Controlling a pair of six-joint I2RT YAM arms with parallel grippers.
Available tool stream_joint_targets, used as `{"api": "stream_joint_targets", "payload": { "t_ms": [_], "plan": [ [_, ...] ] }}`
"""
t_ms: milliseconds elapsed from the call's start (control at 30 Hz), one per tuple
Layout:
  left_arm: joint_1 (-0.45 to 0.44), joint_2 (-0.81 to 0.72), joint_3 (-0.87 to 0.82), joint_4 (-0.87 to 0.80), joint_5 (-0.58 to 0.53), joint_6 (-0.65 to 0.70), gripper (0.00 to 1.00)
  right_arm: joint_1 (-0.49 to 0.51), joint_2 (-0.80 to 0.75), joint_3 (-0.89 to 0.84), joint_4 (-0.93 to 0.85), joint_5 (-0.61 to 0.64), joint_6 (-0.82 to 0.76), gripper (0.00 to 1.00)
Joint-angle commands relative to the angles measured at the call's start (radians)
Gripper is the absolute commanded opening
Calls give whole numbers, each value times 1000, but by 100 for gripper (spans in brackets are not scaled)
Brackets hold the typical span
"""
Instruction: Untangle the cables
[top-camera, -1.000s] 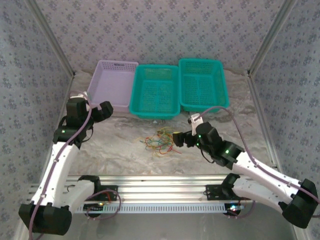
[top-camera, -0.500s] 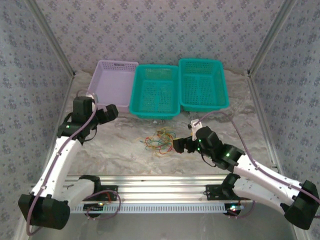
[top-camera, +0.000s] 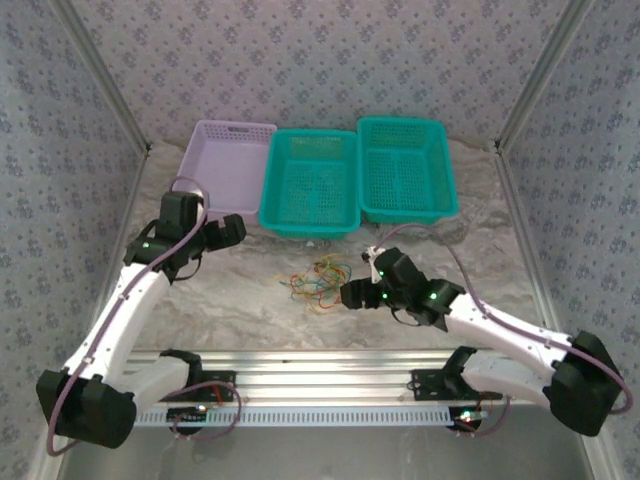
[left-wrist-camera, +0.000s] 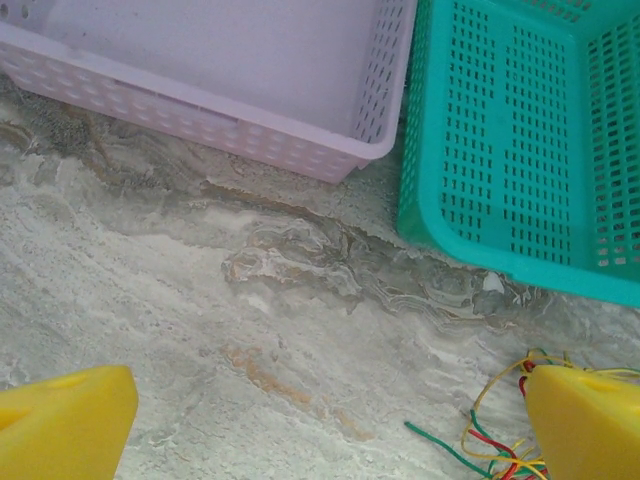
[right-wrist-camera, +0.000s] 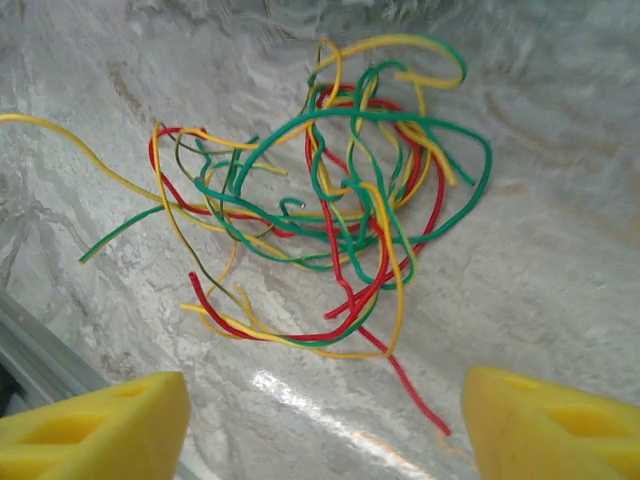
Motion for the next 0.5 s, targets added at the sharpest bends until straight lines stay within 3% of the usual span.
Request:
{"api": "stream_joint_targets", "payload": {
  "t_ms": [0,300,467],
  "plan": [
    [-41,-3,42,-34,-49,35,100,-3,73,81,51,-81,14,71],
    [-73,5,50,-43,-90,52,100,-3,217,171,91,-48,51,68],
    [-87,10,51,-43,-93,60,100,-7,316,242,40,-21,114,62]
  ]
}}
